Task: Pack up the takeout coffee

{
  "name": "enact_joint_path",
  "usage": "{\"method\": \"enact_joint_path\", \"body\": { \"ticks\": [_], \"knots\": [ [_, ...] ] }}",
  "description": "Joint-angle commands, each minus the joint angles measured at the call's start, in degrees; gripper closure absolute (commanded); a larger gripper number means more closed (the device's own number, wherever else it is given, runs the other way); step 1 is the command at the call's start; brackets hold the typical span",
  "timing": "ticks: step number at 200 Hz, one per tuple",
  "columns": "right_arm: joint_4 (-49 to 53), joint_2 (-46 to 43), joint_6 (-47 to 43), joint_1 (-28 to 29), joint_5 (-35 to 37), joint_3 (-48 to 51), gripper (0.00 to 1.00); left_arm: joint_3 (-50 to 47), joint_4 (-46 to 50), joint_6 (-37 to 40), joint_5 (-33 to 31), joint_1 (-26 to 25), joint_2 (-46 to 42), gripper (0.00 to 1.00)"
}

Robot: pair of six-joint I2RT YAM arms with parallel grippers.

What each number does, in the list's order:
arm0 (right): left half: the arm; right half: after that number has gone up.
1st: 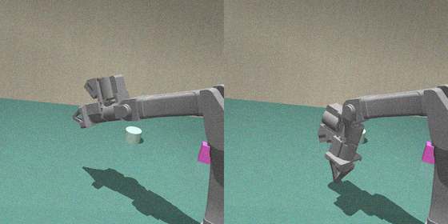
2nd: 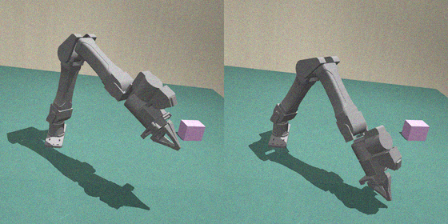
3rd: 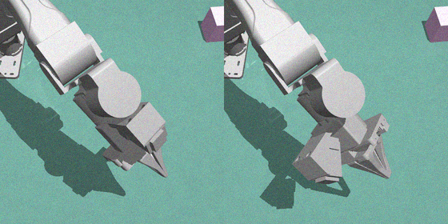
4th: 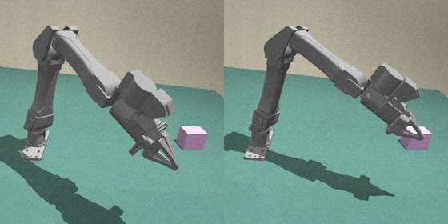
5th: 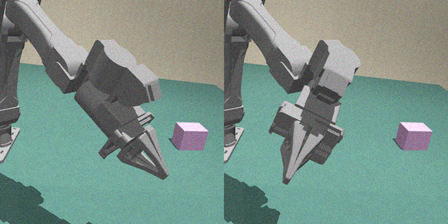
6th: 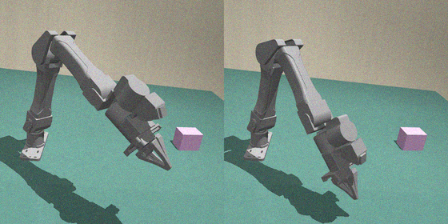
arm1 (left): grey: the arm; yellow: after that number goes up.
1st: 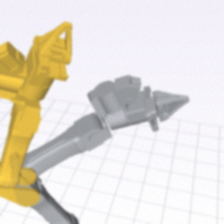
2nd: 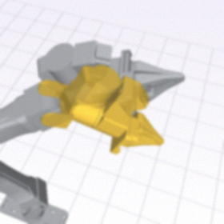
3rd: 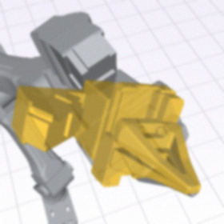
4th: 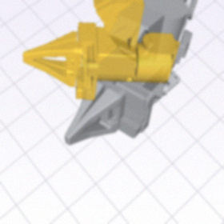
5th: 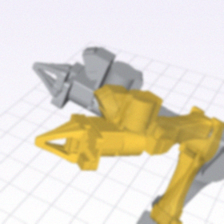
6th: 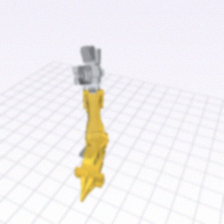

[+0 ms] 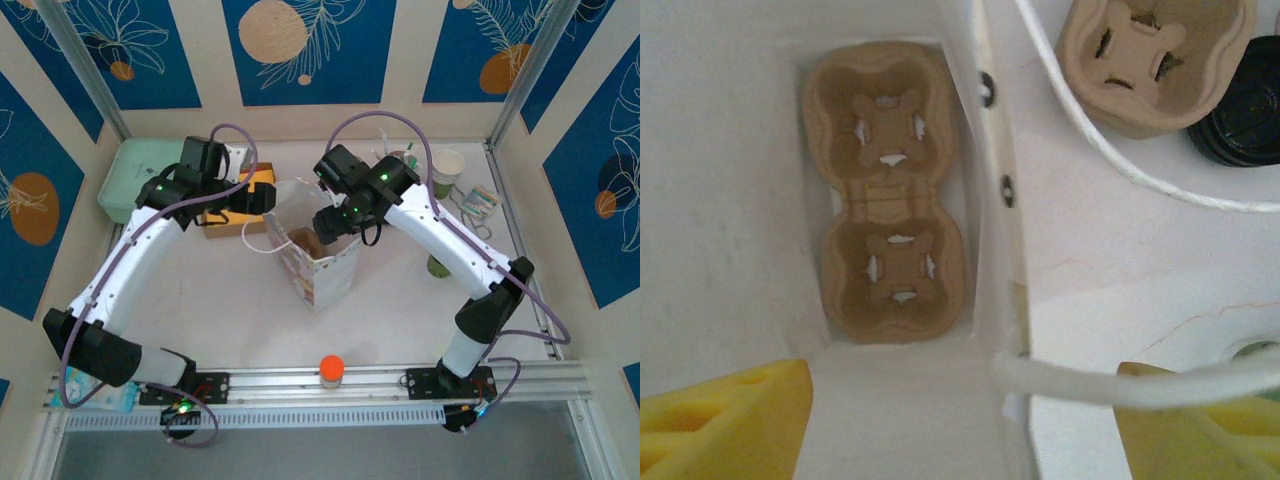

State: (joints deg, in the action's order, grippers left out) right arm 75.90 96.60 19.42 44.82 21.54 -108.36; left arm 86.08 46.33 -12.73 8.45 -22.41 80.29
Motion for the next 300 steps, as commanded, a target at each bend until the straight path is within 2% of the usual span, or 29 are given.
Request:
{"method": "enact_joint_path", "body": {
  "ticks": [1,45,84,111,188,233,270,300],
  "knots": [
    [-2.7,-2.0,-0.5,-1.2,-3.1,1.9,0.24,1.7,1.9,1.5,-0.7,-0.6,0.8,0.10],
    [-4.2,-3.5,-0.1,-1.3,-3.5,4.6,0.38,0.0,1.0,0.7,-0.2,-0.7,-1.1,0.12],
    [-4.3,-3.6,0.1,-1.4,-2.9,5.2,0.57,-0.4,1.2,0.5,0.2,-0.8,-0.4,0.16],
    [-4.0,-4.0,0.3,-0.6,-1.4,4.6,0.67,-0.4,0.9,0.5,0.2,-1.1,-0.6,0.17],
    [-5.5,-6.0,0.4,0.3,-0.4,6.4,0.79,-0.5,0.3,0.3,0.9,-1.4,-1.1,0.18],
    [-7.2,-6.9,0.1,0.4,0.4,7.0,1.00,-0.2,-0.5,0.2,1.5,-1.4,-2.2,0.16],
    [-9.3,-9.3,0.0,1.5,2.3,6.9,1.00,-0.2,-0.5,0.2,1.5,-1.4,-3.7,0.16],
    [-14.5,-14.0,-0.6,4.7,5.8,10.0,1.00,0.1,0.1,0.5,0.4,-1.4,-5.8,0.14]
  ]
}}
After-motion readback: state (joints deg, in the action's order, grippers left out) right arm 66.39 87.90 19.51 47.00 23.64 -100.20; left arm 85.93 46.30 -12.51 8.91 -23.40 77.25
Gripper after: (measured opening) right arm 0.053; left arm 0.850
